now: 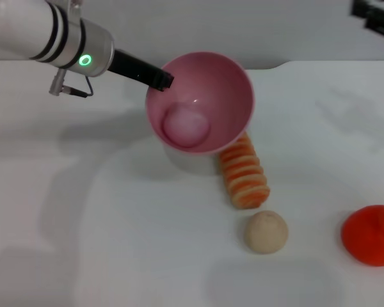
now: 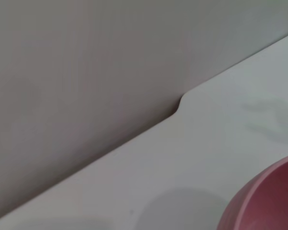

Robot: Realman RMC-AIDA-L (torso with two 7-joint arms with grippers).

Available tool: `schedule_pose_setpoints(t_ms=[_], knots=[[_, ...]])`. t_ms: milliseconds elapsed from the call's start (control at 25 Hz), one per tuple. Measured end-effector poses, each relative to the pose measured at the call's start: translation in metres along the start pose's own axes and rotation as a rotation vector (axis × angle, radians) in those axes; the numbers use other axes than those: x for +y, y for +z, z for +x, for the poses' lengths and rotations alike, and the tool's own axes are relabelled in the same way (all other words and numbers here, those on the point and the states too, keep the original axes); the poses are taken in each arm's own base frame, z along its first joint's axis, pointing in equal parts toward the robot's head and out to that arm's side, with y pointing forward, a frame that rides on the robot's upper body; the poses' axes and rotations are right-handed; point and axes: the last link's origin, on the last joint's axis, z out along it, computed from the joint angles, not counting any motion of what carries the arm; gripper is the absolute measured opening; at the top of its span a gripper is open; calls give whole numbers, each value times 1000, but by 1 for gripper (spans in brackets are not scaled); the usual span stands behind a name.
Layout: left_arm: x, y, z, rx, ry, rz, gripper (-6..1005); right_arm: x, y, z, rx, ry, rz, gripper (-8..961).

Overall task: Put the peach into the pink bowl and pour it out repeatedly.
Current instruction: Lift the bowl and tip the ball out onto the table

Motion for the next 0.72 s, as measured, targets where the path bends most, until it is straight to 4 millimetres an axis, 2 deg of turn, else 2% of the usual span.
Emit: schedule_pose_setpoints(t_ms=[200,360,520,720], knots=[[8,6,6,31,35,1,48,-28,-35,30,-107,62,161,474],[20,15,11,73,80,-1,48,-36,-55,52,-175,107,243,474],[27,23,12,112,99,5,48,-35,-64,63,-184,126,273,474],[36,31,10,144,111,1,48,-34,-67,68,-180,139,279,475]])
